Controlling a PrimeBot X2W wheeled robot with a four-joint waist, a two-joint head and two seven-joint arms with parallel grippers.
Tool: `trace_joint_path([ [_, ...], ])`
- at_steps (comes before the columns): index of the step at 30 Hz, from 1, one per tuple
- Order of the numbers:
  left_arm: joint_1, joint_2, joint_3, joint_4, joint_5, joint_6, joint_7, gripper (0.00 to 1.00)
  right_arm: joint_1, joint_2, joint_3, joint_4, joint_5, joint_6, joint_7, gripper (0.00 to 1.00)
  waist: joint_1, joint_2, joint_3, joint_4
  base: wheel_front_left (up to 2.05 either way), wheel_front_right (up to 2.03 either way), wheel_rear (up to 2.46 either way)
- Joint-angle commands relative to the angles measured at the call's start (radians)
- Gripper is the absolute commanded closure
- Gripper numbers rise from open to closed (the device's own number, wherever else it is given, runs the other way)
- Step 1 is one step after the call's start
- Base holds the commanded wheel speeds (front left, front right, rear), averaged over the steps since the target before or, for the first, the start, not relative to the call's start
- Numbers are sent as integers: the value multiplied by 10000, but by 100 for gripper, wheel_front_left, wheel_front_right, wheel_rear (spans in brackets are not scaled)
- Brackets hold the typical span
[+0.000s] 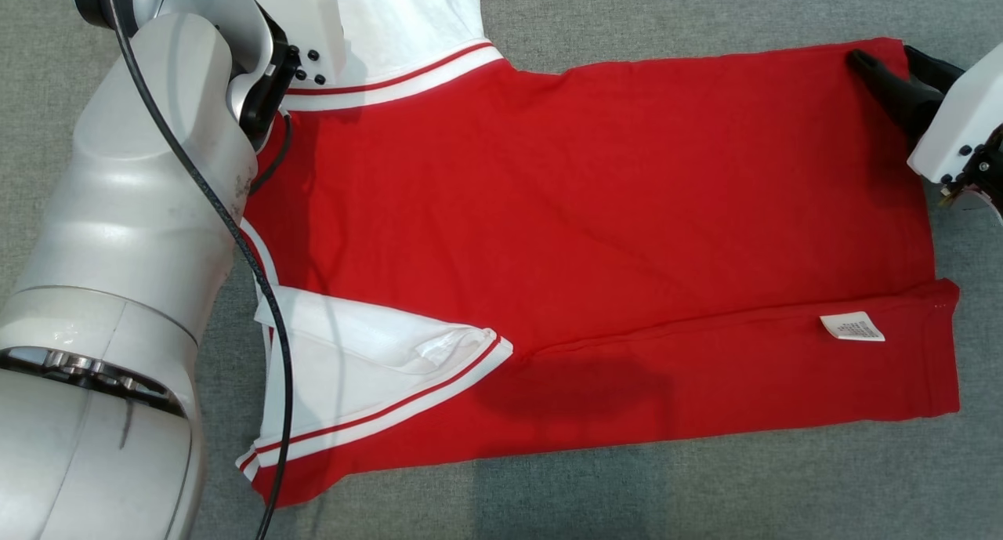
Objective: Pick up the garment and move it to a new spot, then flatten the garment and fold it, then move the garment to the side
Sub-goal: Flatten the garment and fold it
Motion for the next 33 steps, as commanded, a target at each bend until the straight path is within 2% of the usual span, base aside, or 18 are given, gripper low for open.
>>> trace_joint_path([
  [1,-496,310,69,-221,-80,-44,-108,100,108,-250,118,-10,89,44,-92,11,1,0,13,19,0,0,0],
  [4,-505,295,19,-230,-115,-49,-106,100,-26,-314,367,114,188,44,-206,44,1,0,41,79,0,0,0],
  [5,-509,289,8,-236,-130,-50,-112,100,-75,-330,457,135,208,44,-243,52,1,0,50,99,0,0,0],
  [8,-511,276,-47,-243,-158,-54,-118,100,-197,-360,694,258,294,44,-357,53,1,0,71,160,0,0,0],
  [10,-511,259,-82,-258,-182,-56,-130,100,-274,-375,863,342,345,44,-400,58,1,0,82,205,0,0,0],
  [11,-512,250,-99,-269,-195,-57,-136,100,-320,-385,958,370,354,44,-431,67,1,0,89,227,0,0,0],
  [12,-517,243,-113,-280,-210,-58,-147,100,-368,-402,1060,390,346,44,-478,93,1,0,97,248,0,0,0],
  [13,-521,241,-127,-290,-222,-59,-158,100,-407,-409,1158,406,361,44,-511,100,1,0,104,265,0,0,0],
  [19,-503,331,-194,-379,-299,-64,-344,100,-602,-487,1628,382,575,44,-768,100,1,0,120,309,0,0,0],
  [25,-503,656,-257,-567,-325,-67,-828,100,-870,-776,2058,222,419,44,-2165,100,1,0,33,259,0,0,0],
  [33,-633,895,-226,-994,-275,-5,-1436,100,-1173,-877,2542,384,411,44,-3506,100,1,0,-74,217,0,0,0],
])
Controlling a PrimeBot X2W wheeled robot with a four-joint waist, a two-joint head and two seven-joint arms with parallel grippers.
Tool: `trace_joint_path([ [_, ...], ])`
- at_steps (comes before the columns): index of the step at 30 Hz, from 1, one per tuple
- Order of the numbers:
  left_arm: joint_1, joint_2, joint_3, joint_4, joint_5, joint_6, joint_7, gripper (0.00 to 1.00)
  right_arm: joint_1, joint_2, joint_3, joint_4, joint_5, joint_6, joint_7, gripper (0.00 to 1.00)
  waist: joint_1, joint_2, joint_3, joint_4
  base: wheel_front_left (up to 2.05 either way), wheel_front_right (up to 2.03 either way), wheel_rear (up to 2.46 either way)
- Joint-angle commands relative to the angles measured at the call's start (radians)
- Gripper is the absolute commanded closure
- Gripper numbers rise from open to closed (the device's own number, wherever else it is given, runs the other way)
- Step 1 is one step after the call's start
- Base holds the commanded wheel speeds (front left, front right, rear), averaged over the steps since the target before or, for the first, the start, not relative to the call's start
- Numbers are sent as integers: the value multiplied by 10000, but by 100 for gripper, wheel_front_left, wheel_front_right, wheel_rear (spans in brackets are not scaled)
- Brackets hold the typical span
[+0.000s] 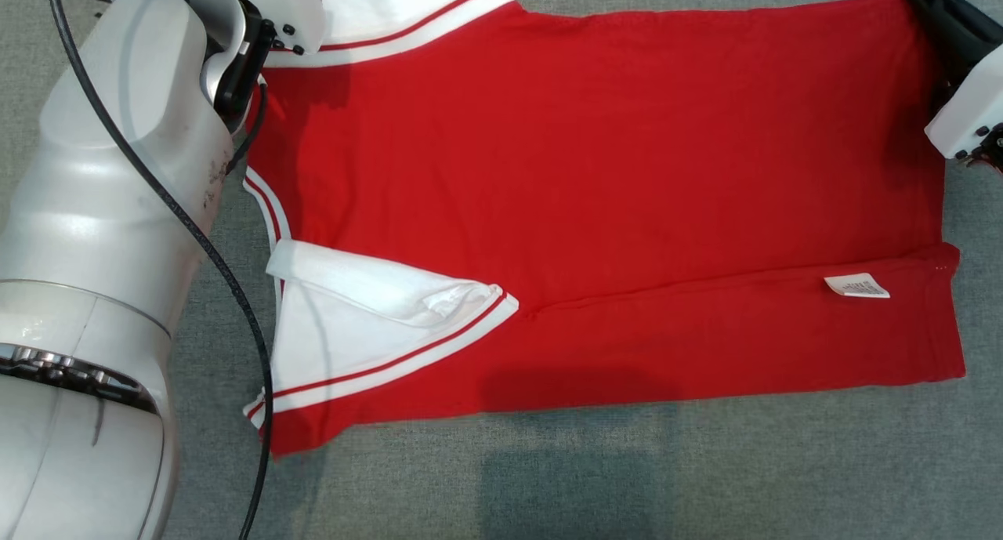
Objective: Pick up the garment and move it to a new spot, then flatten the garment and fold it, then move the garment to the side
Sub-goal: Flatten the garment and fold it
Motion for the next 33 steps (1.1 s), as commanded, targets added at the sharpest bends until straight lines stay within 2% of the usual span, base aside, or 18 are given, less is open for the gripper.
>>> trace_joint_path([
  [1,-585,443,130,-321,9,-5,-157,100,46,-294,80,-65,-40,42,-320,100,0,0,-11,-2,0,0,0],
  [8,-426,468,218,-459,-196,0,-195,100,96,-342,312,-286,869,42,-703,100,0,0,-176,56,0,0,0],
  [13,-32,490,272,-709,-645,-48,66,100,530,-690,455,-1095,1782,42,-840,100,0,0,-359,132,0,0,0],
  [17,495,620,261,-1164,-1041,-65,387,100,949,-1214,611,-1856,2340,42,-942,100,0,0,-518,209,0,0,0],
  [26,2204,1354,211,-3139,-1676,-25,767,100,1679,-2144,1109,-2634,2709,42,-1361,100,0,0,-965,410,0,0,0],
  [33,3903,2085,419,-5527,-2113,637,1465,100,2232,-2514,1335,-2789,3027,42,-1591,100,0,0,-1268,565,0,0,0],
])
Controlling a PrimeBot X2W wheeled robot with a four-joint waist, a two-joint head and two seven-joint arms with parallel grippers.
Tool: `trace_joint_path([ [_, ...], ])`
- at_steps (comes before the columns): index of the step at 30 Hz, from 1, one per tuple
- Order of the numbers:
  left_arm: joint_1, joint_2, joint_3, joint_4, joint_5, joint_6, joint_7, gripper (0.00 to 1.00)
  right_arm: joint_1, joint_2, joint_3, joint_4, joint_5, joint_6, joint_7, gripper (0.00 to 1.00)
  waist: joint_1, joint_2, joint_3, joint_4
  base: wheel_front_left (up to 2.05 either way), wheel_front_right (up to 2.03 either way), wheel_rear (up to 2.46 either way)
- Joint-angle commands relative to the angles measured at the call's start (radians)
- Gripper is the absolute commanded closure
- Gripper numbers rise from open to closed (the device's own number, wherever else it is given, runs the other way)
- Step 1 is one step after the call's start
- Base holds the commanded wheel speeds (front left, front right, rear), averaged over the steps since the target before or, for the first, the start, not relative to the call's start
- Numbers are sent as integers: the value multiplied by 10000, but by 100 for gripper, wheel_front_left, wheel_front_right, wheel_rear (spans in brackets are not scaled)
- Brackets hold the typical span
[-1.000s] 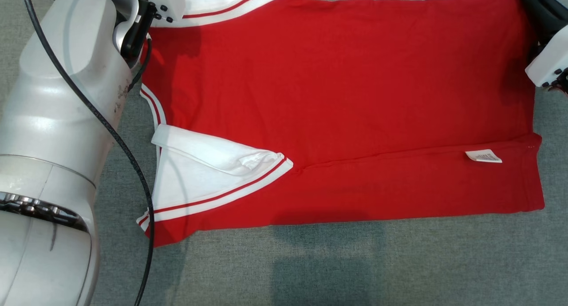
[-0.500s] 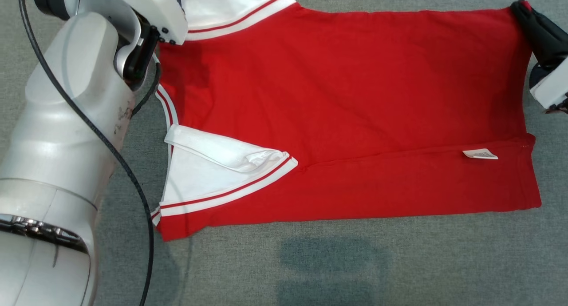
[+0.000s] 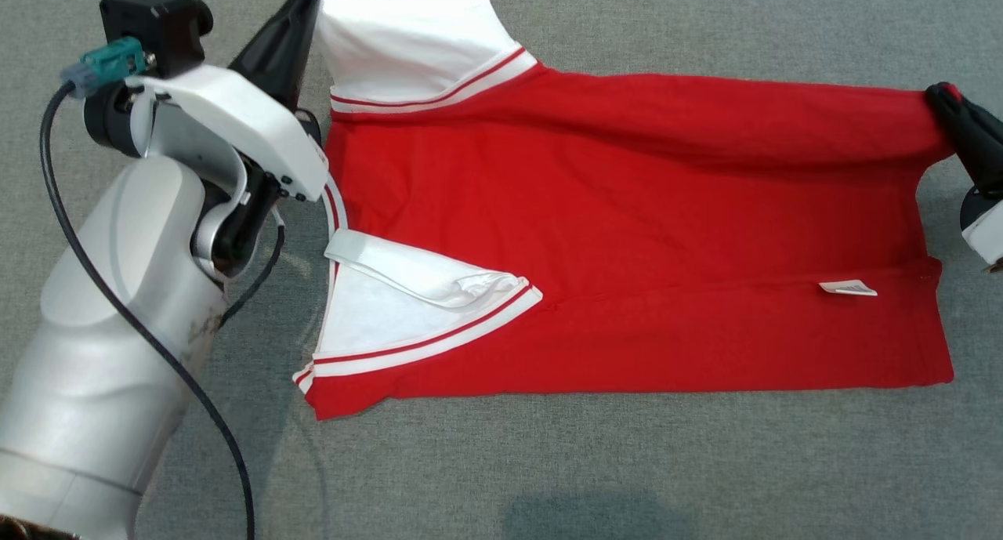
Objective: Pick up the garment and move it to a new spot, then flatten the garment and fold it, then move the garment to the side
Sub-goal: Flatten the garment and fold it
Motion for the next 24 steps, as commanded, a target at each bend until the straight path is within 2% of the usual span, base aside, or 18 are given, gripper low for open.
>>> trace_joint_path([
  [1,354,566,355,-819,-200,265,182,100,560,-377,94,-229,123,42,-188,100,0,-1,-61,63,0,0,0],
  [11,3048,1520,504,-4541,-482,1714,907,100,1337,-788,172,-807,269,42,-570,100,0,-1,-251,169,0,0,0],
  [13,3256,1627,535,-4847,-501,1836,961,100,1407,-838,144,-834,224,42,-608,100,0,-1,-280,156,0,0,0],
  [24,5600,2549,992,-7916,-847,3266,1437,100,2361,-909,-210,-946,-61,42,-744,100,0,-1,-787,-25,0,0,0],
])
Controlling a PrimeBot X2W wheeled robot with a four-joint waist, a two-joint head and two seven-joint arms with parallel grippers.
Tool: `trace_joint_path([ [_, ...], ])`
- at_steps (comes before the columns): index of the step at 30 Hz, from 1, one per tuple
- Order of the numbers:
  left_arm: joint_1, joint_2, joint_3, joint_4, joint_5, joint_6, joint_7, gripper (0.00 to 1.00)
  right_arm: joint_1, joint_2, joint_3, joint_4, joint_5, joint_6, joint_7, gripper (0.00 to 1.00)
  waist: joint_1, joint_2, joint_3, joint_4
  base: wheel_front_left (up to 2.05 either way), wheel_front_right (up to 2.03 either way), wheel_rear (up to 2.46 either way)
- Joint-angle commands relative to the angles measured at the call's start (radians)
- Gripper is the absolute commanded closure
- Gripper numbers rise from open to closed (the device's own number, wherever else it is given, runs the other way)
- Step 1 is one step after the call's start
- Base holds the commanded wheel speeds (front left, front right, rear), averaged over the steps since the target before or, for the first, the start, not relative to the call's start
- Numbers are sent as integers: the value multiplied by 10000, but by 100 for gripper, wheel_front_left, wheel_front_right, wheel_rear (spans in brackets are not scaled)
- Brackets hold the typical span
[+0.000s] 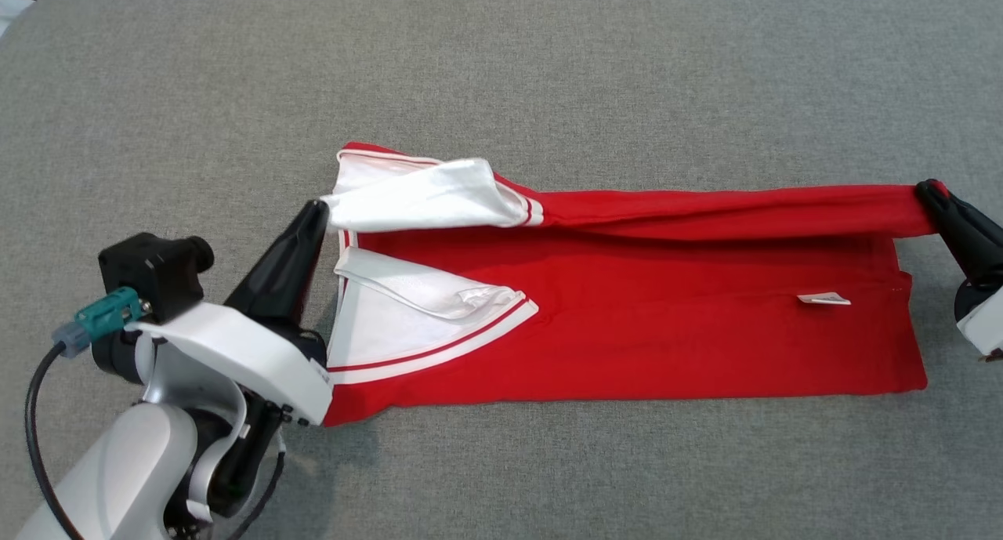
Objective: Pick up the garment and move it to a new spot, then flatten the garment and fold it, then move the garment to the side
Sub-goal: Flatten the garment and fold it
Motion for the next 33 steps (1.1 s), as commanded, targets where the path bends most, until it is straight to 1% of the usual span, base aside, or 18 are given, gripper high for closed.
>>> trace_joint_path([
  [1,37,417,458,-417,-110,132,37,100,497,-381,-67,-100,-141,42,-140,100,0,0,-47,-3,0,0,0],
  [4,604,500,414,-921,-215,409,186,100,746,-397,-237,-109,-204,42,-143,100,0,0,-133,35,0,0,0],
  [7,1125,519,368,-1243,-343,594,241,100,1061,-388,-420,-108,-274,42,-144,100,0,0,-225,102,0,0,0],
  [14,1765,509,280,-1381,-481,759,213,100,1955,-384,-769,-214,-331,42,-145,100,0,0,-387,276,0,0,0],
  [18,1950,447,144,-1178,-531,795,269,100,2449,-246,-936,-228,-408,42,-146,100,0,0,-473,295,0,0,0],
  [21,2105,291,35,-832,-639,774,243,100,2752,-84,-1122,-164,-617,42,-146,100,0,0,-494,248,0,0,0],
  [30,2039,62,-287,243,-474,700,153,100,2928,429,-1687,419,-1729,42,-146,100,0,0,-444,113,0,0,0],
  [33,1982,59,-346,458,-392,712,153,100,2981,581,-1773,535,-1862,42,-146,100,0,0,-436,100,0,0,0],
])
